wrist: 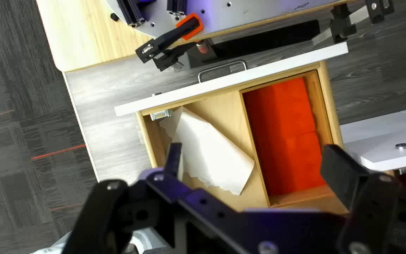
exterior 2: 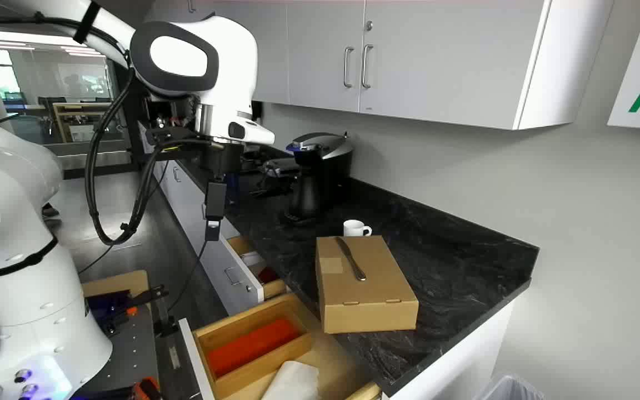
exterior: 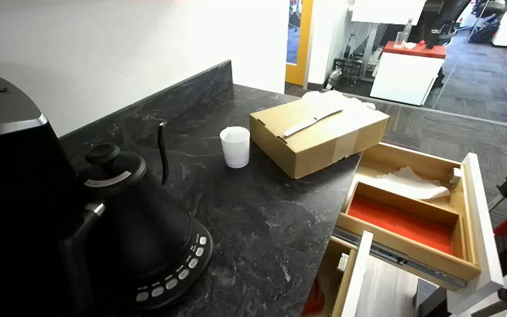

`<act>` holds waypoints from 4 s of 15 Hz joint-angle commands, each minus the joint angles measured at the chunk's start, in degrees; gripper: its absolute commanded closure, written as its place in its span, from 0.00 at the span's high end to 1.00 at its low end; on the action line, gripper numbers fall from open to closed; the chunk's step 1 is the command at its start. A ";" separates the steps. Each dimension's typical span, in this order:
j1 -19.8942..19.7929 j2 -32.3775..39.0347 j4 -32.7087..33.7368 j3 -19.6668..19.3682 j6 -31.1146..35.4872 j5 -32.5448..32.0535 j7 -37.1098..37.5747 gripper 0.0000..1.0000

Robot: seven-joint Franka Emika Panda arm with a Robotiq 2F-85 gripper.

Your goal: Move the knife from the top of the box to the left compartment of the drawer

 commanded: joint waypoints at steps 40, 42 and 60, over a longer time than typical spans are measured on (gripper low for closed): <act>4.57 25.25 20.73 -2.73 12.68 -13.09 -22.78 1.00; 4.68 23.49 19.85 -3.34 14.37 -15.62 -26.96 1.00; 6.27 42.65 33.20 -3.54 31.96 -12.07 -69.75 1.00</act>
